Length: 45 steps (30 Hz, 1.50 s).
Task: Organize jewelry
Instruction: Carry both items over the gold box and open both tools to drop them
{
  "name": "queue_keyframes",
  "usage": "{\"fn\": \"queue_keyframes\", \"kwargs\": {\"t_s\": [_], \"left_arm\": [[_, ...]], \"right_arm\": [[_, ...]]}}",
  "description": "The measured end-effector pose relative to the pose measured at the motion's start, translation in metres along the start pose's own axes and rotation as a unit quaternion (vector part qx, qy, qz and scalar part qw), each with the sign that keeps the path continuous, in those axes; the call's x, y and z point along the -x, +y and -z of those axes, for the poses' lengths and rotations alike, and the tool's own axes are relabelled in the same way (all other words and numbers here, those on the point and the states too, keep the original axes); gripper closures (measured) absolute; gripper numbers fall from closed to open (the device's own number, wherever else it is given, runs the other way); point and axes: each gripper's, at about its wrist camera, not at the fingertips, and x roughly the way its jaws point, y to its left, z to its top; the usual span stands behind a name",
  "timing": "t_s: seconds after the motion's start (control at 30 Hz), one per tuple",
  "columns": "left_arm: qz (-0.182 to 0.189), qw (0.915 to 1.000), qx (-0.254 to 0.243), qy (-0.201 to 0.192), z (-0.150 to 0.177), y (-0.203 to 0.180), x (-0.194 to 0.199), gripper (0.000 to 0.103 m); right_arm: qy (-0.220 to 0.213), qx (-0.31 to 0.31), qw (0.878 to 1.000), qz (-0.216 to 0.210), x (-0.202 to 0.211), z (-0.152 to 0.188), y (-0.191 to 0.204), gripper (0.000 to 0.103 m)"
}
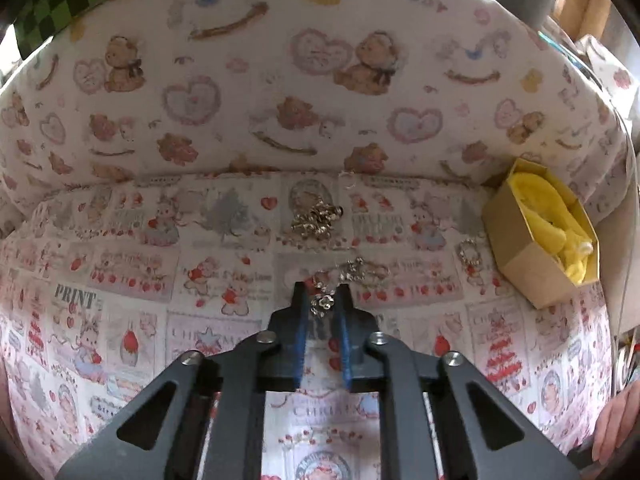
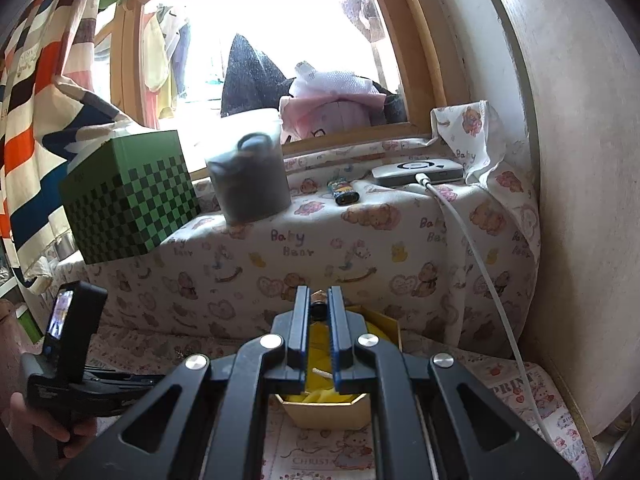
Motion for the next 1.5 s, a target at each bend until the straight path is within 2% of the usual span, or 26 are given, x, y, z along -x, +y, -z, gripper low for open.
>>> {"fn": "queue_keyframes", "kwargs": {"t_s": [0.1, 0.17, 0.27, 0.37, 0.57, 0.67, 0.8, 0.9, 1.0, 1.07, 1.17, 1.33, 1.4, 1.47, 1.5], "left_arm": [[0.004, 0.9998, -0.017, 0.008, 0.002, -0.001, -0.002, 0.094], [0.023, 0.9992, -0.03, 0.012, 0.0, -0.005, 0.005, 0.094], [0.026, 0.9979, -0.055, -0.024, 0.006, -0.017, 0.032, 0.094], [0.043, 0.9956, -0.059, -0.058, 0.004, -0.02, 0.067, 0.094], [0.077, 0.9843, -0.072, -0.141, -0.011, -0.039, 0.134, 0.094], [0.09, 0.9769, -0.086, -0.173, -0.019, -0.062, 0.146, 0.094], [0.124, 0.9686, -0.095, -0.194, -0.031, -0.087, 0.145, 0.094], [0.132, 0.9666, -0.096, -0.198, -0.04, -0.103, 0.133, 0.094], [0.138, 0.9697, -0.092, -0.179, -0.047, -0.117, 0.111, 0.094], [0.144, 0.9708, -0.095, -0.167, -0.05, -0.124, 0.097, 0.094], [0.145, 0.9727, -0.101, -0.15, -0.048, -0.13, 0.081, 0.094], [0.155, 0.9733, -0.1, -0.137, -0.046, -0.137, 0.063, 0.094], [0.172, 0.9722, -0.098, -0.126, -0.046, -0.138, 0.056, 0.094], [0.207, 0.9677, -0.101, -0.103, -0.045, -0.14, 0.049, 0.093], [0.208, 0.9679, -0.099, -0.1, -0.044, -0.141, 0.047, 0.093]], "right_arm": [[-0.003, 0.003, 1.0, 0.005, 0.001, -0.001, 0.0, 0.095], [0.0, -0.002, 1.0, 0.007, -0.001, -0.001, -0.002, 0.095], [0.004, -0.012, 1.0, 0.002, -0.003, -0.002, -0.006, 0.095], [0.004, -0.015, 1.0, -0.002, -0.002, -0.003, -0.008, 0.095], [-0.004, -0.027, 1.0, 0.006, -0.003, -0.007, -0.015, 0.095], [0.008, -0.048, 0.999, -0.003, -0.011, -0.007, -0.023, 0.095], [0.041, -0.093, 0.993, -0.052, -0.025, -0.005, -0.039, 0.095], [0.064, -0.101, 0.991, -0.057, -0.034, 0.0, -0.044, 0.095], [0.099, -0.131, 0.983, -0.087, -0.047, 0.006, -0.053, 0.095], [0.11, -0.147, 0.979, -0.085, -0.052, 0.009, -0.058, 0.095], [0.117, -0.139, 0.981, -0.074, -0.056, 0.011, -0.059, 0.095], [0.139, -0.171, 0.972, -0.086, -0.065, 0.017, -0.069, 0.095], [0.135, -0.178, 0.971, -0.08, -0.063, 0.016, -0.072, 0.095], [0.127, -0.184, 0.972, -0.074, -0.059, 0.015, -0.076, 0.095], [0.123, -0.188, 0.972, -0.073, -0.057, 0.014, -0.077, 0.095]]}}
